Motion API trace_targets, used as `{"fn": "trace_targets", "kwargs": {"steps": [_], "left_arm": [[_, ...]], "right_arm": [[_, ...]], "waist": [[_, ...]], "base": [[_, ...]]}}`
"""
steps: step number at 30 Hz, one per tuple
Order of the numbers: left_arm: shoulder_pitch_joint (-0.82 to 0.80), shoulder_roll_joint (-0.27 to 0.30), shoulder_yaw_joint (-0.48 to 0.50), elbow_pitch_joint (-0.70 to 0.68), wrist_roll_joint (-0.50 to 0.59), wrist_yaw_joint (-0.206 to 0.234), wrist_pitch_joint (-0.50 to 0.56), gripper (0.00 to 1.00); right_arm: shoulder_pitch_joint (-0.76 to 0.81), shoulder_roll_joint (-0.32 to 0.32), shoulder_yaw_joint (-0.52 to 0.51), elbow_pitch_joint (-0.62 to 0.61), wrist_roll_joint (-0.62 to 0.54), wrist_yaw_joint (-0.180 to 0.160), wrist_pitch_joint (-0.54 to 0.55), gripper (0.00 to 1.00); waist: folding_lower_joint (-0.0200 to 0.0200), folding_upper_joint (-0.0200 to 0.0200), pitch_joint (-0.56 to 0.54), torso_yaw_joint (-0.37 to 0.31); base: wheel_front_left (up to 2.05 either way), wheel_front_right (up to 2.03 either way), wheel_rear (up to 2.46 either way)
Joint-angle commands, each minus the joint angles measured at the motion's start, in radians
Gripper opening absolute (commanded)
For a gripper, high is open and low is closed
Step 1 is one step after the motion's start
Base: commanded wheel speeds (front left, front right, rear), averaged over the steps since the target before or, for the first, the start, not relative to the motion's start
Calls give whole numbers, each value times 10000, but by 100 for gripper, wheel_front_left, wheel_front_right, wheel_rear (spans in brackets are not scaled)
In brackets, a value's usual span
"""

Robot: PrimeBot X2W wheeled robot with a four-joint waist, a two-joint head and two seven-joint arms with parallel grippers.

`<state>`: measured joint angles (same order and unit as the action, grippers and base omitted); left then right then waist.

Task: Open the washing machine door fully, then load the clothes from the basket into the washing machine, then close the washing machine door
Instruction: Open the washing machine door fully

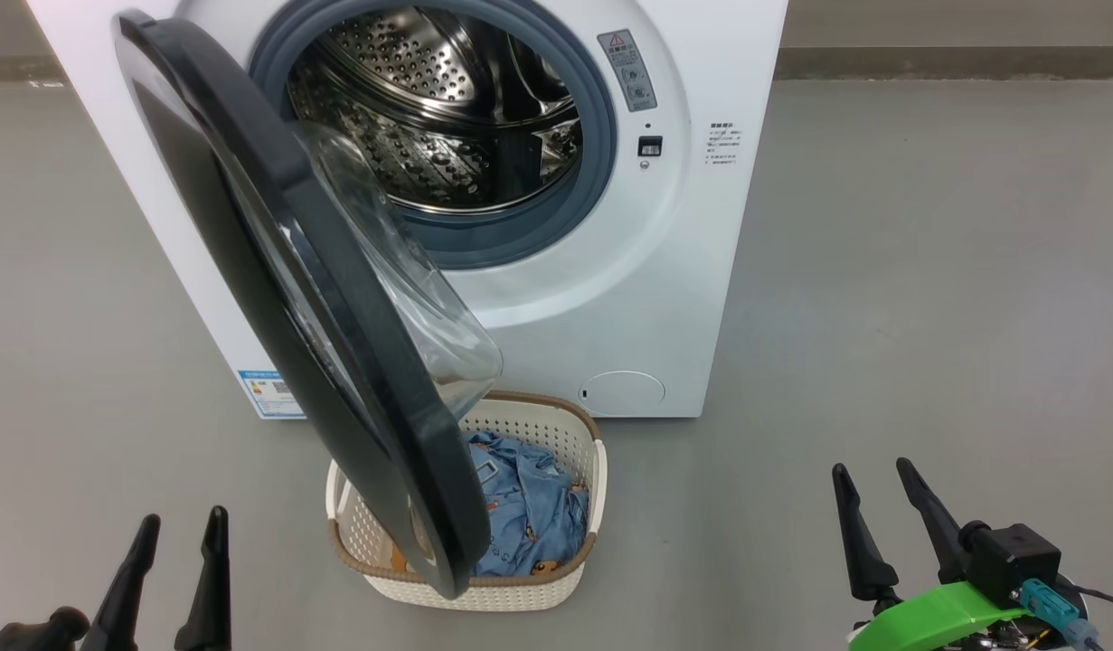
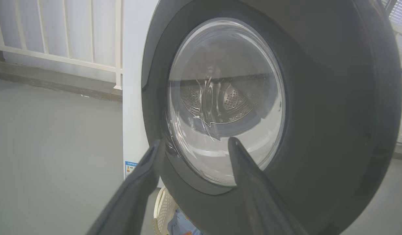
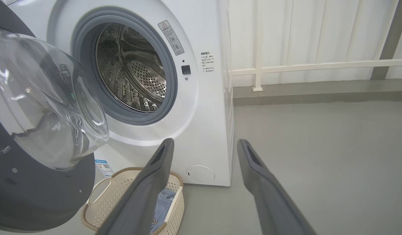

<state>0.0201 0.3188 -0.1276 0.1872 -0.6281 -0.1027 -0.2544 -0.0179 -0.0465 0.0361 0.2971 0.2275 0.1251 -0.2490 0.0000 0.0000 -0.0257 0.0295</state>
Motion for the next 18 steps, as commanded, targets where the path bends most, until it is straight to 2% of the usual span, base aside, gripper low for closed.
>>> {"fn": "trace_targets", "kwargs": {"steps": [1,18], "left_arm": [[-396,179,411,-178,124,-43,-74,100],[-418,138,315,-132,218,-84,-74,100]], "right_arm": [[-584,-67,315,-181,-92,56,-126,100],[-576,-54,347,-152,-172,56,-127,100]], "waist": [[0,0,-8,2],[0,0,-40,32]], "base": [[0,0,0],[0,0,0]]}}
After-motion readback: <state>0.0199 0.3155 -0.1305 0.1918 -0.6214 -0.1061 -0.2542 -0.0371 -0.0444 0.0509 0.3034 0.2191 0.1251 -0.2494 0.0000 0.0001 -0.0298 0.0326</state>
